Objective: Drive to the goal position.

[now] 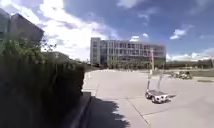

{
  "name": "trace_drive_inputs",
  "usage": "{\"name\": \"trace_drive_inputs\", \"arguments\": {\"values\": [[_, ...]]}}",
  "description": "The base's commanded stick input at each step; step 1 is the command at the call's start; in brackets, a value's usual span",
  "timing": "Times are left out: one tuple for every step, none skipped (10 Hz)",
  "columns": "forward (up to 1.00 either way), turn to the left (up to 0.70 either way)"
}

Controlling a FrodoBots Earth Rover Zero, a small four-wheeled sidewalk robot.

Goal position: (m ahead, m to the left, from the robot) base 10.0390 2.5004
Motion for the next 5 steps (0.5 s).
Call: {"name": "trace_drive_inputs", "arguments": {"values": [[0.00, -0.70], [0.00, -0.70], [0.00, -0.41], [0.00, 0.00], [0.00, 0.00]]}}
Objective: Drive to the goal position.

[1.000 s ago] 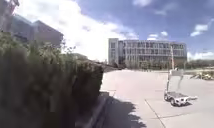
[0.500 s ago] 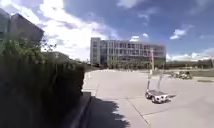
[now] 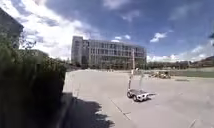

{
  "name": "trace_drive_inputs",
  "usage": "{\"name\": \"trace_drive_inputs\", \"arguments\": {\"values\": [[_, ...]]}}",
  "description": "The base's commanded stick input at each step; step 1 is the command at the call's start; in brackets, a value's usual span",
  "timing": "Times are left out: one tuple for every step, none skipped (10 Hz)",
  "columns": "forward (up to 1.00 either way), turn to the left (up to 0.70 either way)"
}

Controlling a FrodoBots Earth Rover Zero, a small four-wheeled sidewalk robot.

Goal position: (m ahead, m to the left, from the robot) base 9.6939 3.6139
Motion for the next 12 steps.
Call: {"name": "trace_drive_inputs", "arguments": {"values": [[0.00, 0.00], [0.29, 0.00], [0.70, 0.00], [0.70, 0.00], [0.70, 0.04], [0.70, 0.19], [0.70, 0.35], [0.70, 0.35], [0.70, 0.32], [0.70, 0.14], [0.70, 0.00], [0.70, 0.00]]}}
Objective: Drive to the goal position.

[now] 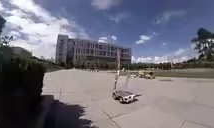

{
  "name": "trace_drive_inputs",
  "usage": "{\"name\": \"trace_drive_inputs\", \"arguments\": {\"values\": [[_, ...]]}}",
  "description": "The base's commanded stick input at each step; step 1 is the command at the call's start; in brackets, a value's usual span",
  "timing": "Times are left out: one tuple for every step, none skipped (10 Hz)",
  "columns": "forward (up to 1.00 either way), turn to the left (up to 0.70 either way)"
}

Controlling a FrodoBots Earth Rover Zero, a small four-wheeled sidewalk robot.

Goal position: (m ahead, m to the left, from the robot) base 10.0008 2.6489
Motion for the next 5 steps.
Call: {"name": "trace_drive_inputs", "arguments": {"values": [[0.70, 0.00], [0.70, 0.00], [0.70, 0.00], [0.70, 0.00], [0.70, 0.00]]}}
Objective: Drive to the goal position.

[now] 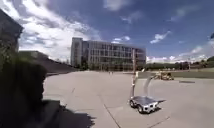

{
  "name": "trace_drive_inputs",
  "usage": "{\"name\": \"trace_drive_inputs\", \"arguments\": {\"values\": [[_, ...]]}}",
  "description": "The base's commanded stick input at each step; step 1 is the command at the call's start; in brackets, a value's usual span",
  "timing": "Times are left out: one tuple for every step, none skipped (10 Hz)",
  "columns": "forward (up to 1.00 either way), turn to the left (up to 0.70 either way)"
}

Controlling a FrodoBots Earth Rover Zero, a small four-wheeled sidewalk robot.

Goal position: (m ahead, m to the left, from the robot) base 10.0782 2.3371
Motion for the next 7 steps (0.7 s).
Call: {"name": "trace_drive_inputs", "arguments": {"values": [[0.70, -0.06], [0.70, -0.24], [0.70, -0.35], [0.70, -0.35], [0.70, -0.35], [0.70, -0.35], [0.70, -0.23]]}}
